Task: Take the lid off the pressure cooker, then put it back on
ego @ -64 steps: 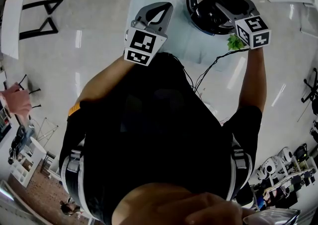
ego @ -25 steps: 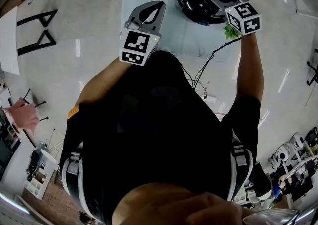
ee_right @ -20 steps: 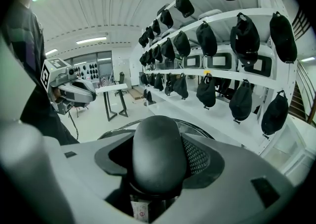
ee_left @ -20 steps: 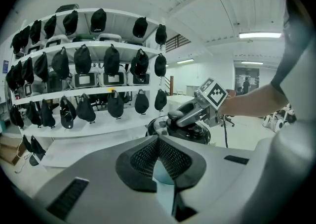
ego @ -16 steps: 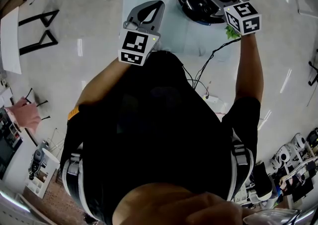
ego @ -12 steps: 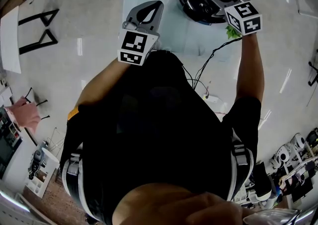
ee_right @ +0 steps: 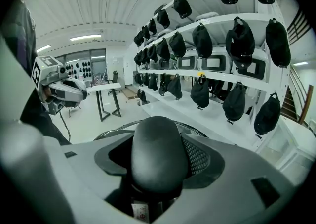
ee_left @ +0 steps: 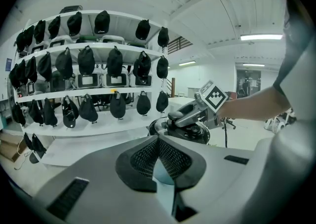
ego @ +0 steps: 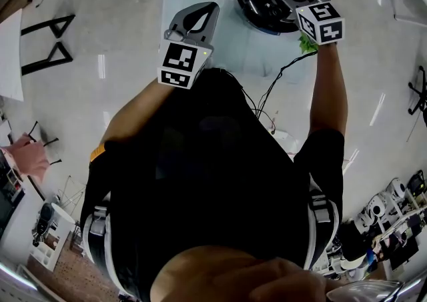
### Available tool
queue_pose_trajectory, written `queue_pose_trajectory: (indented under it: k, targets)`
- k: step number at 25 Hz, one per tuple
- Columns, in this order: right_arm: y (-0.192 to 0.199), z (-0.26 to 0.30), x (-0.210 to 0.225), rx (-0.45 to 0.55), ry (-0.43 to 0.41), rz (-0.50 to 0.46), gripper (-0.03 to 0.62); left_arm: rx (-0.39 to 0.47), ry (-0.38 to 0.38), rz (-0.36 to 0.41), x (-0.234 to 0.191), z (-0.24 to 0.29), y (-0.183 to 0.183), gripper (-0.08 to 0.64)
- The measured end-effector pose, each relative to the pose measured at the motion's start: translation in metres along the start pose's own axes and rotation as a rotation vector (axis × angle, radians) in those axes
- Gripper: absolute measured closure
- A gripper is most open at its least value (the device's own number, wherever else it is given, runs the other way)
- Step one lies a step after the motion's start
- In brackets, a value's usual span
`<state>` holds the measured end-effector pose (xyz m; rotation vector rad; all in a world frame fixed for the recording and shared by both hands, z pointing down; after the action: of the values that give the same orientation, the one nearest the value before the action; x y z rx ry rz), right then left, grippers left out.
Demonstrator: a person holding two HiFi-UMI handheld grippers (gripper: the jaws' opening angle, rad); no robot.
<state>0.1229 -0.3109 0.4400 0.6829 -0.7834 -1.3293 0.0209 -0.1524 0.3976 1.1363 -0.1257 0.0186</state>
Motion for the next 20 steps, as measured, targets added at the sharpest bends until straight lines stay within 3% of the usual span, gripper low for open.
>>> queue_pose_trajectory:
  k: [4,10,16,20]
  targets:
    - [0.009,-0.003,0.002,0.046,0.024,0.059,0.302,-0.002,-0.012,-0.01,-0.002,-0.001,0.002,0.552]
    - [0.008,-0.004,0.002,0.057,0.064,0.052,0.302,-0.006,-0.01,-0.008,-0.001,-0.002,0.004,0.552]
    - [0.011,-0.006,0.01,0.027,0.182,0.144,0.295,0.004,-0.004,-0.006,0.01,-0.004,-0.002,0.553]
    - [0.015,-0.011,0.009,0.041,0.219,0.149,0.291,0.011,0.0,-0.004,0.016,-0.006,-0.002,0.553]
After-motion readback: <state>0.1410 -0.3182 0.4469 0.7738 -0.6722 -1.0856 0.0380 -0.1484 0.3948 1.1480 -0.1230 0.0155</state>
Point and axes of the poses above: the fingertips, and each gripper's own axes: z forward along the fingers, x to its right, y out of its underside, the point moved 1 cm from there along -z, backward along the fingers, and after that the axes turned 14 degrees about -y, right-handed, at the moved point
